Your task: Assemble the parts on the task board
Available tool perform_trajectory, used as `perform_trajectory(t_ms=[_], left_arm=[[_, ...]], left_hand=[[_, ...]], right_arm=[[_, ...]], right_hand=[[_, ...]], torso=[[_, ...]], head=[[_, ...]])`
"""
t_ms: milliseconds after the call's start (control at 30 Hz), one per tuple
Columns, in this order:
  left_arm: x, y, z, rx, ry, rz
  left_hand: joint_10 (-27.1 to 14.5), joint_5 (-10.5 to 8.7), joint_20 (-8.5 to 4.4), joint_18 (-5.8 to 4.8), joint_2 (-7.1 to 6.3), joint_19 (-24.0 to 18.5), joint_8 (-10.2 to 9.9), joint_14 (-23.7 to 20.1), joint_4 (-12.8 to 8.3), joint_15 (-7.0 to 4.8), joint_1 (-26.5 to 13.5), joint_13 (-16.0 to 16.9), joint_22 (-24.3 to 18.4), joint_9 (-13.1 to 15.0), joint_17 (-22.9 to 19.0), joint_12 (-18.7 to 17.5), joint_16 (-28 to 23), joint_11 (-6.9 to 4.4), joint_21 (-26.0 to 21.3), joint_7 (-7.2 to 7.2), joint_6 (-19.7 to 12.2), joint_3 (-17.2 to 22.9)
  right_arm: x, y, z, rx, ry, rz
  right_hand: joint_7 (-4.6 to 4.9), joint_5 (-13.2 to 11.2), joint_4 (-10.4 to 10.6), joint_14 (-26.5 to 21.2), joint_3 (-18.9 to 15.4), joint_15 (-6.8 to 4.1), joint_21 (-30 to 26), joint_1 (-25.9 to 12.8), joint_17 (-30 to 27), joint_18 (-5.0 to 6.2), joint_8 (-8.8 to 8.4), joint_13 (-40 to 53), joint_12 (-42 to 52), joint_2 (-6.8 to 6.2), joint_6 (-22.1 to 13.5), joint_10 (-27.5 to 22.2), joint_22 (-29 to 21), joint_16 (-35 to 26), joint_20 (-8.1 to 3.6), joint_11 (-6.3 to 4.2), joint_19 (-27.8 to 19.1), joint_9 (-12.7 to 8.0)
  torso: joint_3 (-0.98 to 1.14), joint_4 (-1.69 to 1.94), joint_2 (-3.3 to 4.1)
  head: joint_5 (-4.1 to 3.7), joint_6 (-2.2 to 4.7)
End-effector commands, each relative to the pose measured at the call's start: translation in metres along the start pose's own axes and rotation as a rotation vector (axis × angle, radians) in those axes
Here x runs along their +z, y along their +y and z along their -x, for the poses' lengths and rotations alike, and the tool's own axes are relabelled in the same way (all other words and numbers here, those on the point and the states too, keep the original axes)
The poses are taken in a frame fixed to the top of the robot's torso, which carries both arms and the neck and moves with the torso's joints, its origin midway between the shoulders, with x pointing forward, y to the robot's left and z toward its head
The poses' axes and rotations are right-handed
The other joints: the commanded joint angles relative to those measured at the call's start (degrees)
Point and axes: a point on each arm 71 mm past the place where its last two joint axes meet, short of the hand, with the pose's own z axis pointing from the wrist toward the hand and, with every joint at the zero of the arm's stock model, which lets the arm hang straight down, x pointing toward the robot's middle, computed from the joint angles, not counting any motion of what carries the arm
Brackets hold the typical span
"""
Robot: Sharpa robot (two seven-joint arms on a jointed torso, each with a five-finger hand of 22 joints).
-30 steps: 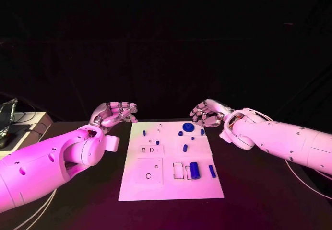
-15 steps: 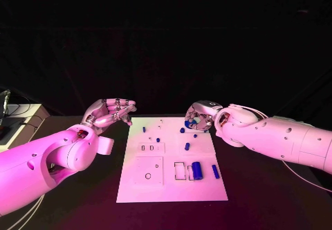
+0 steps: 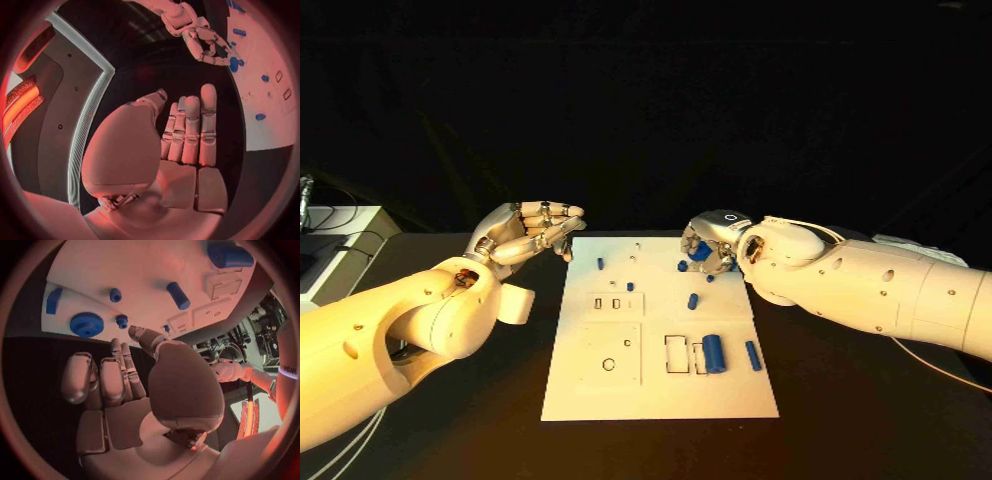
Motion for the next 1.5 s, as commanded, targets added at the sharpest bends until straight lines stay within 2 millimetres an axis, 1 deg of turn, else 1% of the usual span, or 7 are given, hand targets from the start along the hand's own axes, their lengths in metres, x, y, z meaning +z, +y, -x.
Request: perform_trajectory(t_ms=[33, 300, 500, 800, 1100, 1367, 1500], left_arm=[[0.0004, -0.0023, -0.0021, 0.004, 0.024, -0.013], [0.0002, -0.0042, -0.0013, 0.008, 0.026, -0.018], [0.0002, -0.0054, -0.0009, 0.009, 0.026, -0.021], [0.0003, -0.0068, -0.0008, 0.010, 0.029, -0.023], [0.0011, -0.0066, -0.0001, 0.012, 0.025, -0.024], [0.0013, -0.0062, 0.0017, 0.014, 0.020, -0.024], [0.0014, -0.0059, 0.0026, 0.015, 0.018, -0.023]], left_hand=[[-0.6, -0.13, -0.09, 0.69, -0.10, -0.6, 0.2, 0.0, 0.0, -0.04, -0.7, 0.1, 0.2, 0.1, 0.3, 0.1, 0.7, 0.15, 0.4, -0.42, -0.1, 0.3], [-0.8, -0.13, -0.09, 0.70, -0.09, -0.7, 0.2, 0.3, -0.1, -0.05, -0.7, 0.2, 0.5, 0.2, 0.8, 0.1, 1.3, 0.15, 0.8, -0.45, -0.2, 0.3], [-1.1, -0.13, -0.06, 0.69, -0.11, -0.9, 0.2, 0.0, -0.1, -0.02, -0.9, 0.2, 0.7, 0.2, 0.3, 0.1, 1.0, 0.19, 1.1, -0.45, -0.3, 0.3], [-1.2, -0.13, -0.04, 0.69, -0.07, -1.0, 0.2, 0.1, -0.1, 0.01, -0.9, 0.2, 0.8, 0.3, 0.5, 0.1, 1.2, 0.22, 1.3, -0.43, -0.3, 0.3], [-1.3, -0.13, -0.03, 0.70, 0.12, -1.1, 0.2, 0.2, -0.1, 0.01, -0.9, 0.3, 1.0, 0.3, 0.5, 0.1, 1.4, 0.22, 1.5, -0.43, -0.4, 0.5], [-1.4, -0.14, -0.02, 0.70, 0.17, -1.2, 0.2, 0.3, -0.1, 0.01, -0.9, 0.3, 1.0, 0.3, 0.7, 0.1, 1.5, 0.22, 1.6, -0.43, -0.4, 0.5], [-1.4, -0.13, -0.02, 0.71, 0.22, -1.2, 0.2, 0.4, -0.2, 0.01, -0.9, 0.3, 1.1, 0.3, 0.9, 0.2, 1.8, 0.23, 1.7, -0.41, -0.4, 0.5]], right_arm=[[0.0017, 0.0010, -0.0014, -0.058, 0.023, -0.010], [0.0033, 0.0007, -0.0008, -0.084, 0.016, -0.025], [0.0046, -0.0005, -0.0009, -0.097, 0.020, -0.035], [0.0079, -0.0005, -0.0015, -0.108, 0.026, -0.036], [0.0095, 0.0022, -0.0024, -0.108, 0.033, -0.026], [0.0099, 0.0041, -0.0031, -0.108, 0.040, -0.018], [0.0100, 0.0049, -0.0032, -0.108, 0.039, -0.014]], right_hand=[[0.00, -0.2, 0.0, 1.6, -0.4, 0.41, 0.4, 0.1, 0.1, -0.81, -0.36, 0.0, -0.1, -0.52, -0.5, -0.6, 0.1, 0.4, 0.14, -0.08, 0.3, 0.1], [0.02, 0.2, 0.3, 1.6, -0.7, 0.45, 0.9, 0.3, 0.6, -0.96, -0.48, 0.1, 0.0, 0.00, -0.5, -0.5, 1.0, 1.0, 0.20, -0.07, 0.6, 0.2], [0.01, 0.3, 0.4, 1.6, -0.7, 0.45, 1.0, 0.2, 0.6, -0.97, -0.49, 0.1, 0.0, 0.04, -0.5, -0.5, 1.1, 1.1, 0.21, -0.07, 0.7, 0.3], [-0.02, 0.4, 0.5, 1.6, -0.7, 0.45, 1.1, 0.3, 0.7, -0.99, -0.46, 0.2, 0.1, 0.25, -0.4, -0.5, 1.3, 1.2, 0.22, -0.09, 0.7, 0.3], [-0.17, 0.6, 0.8, 1.5, -0.4, 0.38, 1.2, 0.5, 0.8, -1.00, -0.25, 0.3, 0.2, 0.71, 0.2, 0.0, 1.4, 1.5, 0.20, -0.21, 0.8, 0.6], [-0.72, 1.4, 1.1, 1.5, 1.1, -0.07, 2.1, 0.9, 1.2, -1.22, 0.50, 0.9, 0.6, 1.42, 1.8, 2.6, 2.9, 2.4, -0.13, -0.79, 1.3, 1.5], [-1.27, 0.1, 1.2, 1.5, 3.0, -0.51, 2.7, 1.5, 1.4, -1.40, 1.23, 1.2, 0.6, 2.25, 3.1, 4.5, 4.0, 2.9, -0.55, -1.38, 1.6, 2.3]], torso=[[0.01, 0.23, 0.42], [-0.09, 0.69, 1.01], [-0.21, 0.92, 1.39], [-0.18, 1.05, 1.92], [-0.20, 1.10, 2.16], [-0.20, 1.01, 2.28], [-0.21, 1.09, 2.35]], head=[[-0.05, 0.10], [-0.68, 0.07], [-0.77, -0.37], [-1.11, -0.45], [-0.90, -0.72], [-0.90, -0.70], [-1.13, -0.77]])
